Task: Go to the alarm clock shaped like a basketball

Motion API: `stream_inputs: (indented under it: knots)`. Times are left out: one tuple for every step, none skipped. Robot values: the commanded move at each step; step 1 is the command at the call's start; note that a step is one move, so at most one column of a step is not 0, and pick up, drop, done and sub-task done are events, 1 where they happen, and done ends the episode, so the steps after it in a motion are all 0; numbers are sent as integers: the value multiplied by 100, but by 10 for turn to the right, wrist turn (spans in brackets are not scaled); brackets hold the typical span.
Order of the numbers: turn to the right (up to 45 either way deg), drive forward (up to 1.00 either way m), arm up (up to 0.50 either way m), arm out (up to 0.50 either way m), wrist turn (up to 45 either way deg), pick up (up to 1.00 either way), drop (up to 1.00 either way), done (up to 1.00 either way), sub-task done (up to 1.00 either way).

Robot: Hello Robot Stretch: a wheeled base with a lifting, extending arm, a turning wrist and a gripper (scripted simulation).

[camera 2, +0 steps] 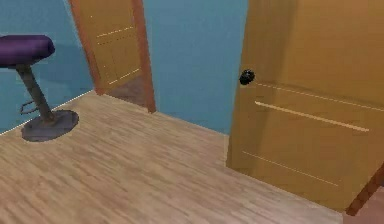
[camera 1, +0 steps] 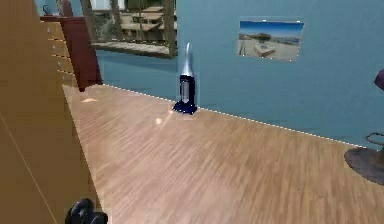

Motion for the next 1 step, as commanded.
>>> stream_inputs:
  knots:
    - [450,0,0,0,0,0,0,0,0]
